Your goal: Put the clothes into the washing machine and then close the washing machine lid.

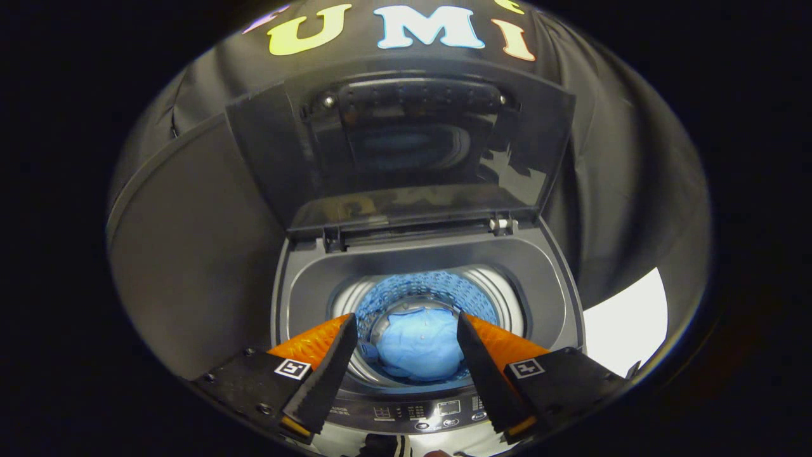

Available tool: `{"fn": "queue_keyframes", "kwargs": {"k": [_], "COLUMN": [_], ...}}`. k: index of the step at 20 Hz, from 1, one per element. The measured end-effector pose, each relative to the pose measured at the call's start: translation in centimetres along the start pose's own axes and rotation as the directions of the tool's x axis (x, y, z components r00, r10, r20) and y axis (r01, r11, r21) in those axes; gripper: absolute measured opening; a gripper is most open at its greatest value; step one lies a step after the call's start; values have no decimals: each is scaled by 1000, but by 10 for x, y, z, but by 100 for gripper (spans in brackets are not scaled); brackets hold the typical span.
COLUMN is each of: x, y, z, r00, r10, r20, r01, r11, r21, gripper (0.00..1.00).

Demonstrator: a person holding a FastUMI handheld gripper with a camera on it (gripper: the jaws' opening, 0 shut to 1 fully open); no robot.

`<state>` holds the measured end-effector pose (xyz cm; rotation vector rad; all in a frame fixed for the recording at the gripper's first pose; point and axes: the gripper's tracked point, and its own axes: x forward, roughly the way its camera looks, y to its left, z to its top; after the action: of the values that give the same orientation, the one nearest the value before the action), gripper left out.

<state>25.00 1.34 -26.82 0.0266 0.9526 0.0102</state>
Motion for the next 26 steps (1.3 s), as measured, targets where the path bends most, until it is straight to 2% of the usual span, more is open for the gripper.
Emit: {"fn": "queue_keyframes", "kwargs": {"k": [3, 6, 12, 17, 26], "x": [-13, -30, -65, -79, -26], "y": [9, 16, 20, 20, 15], "z": [32, 69, 144, 206, 271], "r00": [993, 966, 874, 798, 786], "r10": [30, 61, 83, 88, 84], "r20": [112, 250, 479, 596, 612], "r01": [-28, -52, -70, -62, -74], "r11": [999, 998, 997, 996, 996], "r21": [-24, -40, -44, -64, -41], "gripper": [97, 97, 97, 97, 97]}}
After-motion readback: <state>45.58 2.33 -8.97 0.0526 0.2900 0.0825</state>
